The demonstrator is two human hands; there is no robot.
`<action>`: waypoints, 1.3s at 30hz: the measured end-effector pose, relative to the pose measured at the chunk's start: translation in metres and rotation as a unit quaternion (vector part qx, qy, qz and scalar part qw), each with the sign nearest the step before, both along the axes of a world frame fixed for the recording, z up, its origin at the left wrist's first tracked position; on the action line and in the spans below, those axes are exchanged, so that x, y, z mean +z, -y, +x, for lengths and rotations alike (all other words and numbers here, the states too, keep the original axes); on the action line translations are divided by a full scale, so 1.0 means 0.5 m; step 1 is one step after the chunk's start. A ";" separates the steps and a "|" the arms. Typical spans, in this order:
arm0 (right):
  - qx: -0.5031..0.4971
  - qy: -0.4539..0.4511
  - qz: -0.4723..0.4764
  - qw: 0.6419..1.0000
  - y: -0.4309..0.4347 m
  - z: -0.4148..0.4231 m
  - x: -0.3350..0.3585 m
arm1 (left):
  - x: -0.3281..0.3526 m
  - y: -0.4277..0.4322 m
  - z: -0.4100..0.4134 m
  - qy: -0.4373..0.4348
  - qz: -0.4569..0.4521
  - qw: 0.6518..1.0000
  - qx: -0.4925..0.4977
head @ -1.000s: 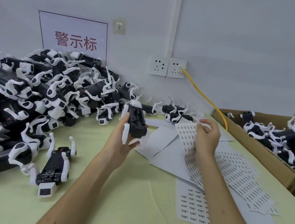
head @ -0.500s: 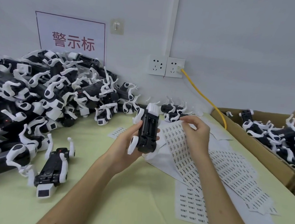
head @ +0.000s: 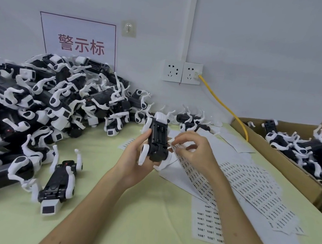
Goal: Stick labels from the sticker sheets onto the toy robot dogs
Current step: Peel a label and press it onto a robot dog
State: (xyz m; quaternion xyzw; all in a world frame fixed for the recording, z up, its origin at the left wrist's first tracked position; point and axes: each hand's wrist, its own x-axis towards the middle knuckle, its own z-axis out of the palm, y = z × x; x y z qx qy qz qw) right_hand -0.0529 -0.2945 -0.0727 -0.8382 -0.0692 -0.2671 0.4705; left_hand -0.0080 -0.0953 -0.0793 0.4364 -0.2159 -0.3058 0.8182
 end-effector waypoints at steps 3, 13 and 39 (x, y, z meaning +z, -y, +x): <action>0.025 -0.026 -0.004 0.999 0.007 0.001 -0.002 | -0.005 0.000 0.004 -0.029 -0.029 0.999 0.033; -0.037 0.005 0.017 0.999 -0.016 0.011 -0.010 | 0.001 -0.009 0.008 -0.050 -0.062 0.997 0.024; -0.024 0.023 0.015 0.999 -0.028 0.009 -0.010 | 0.011 -0.006 -0.016 -0.022 0.000 0.998 0.051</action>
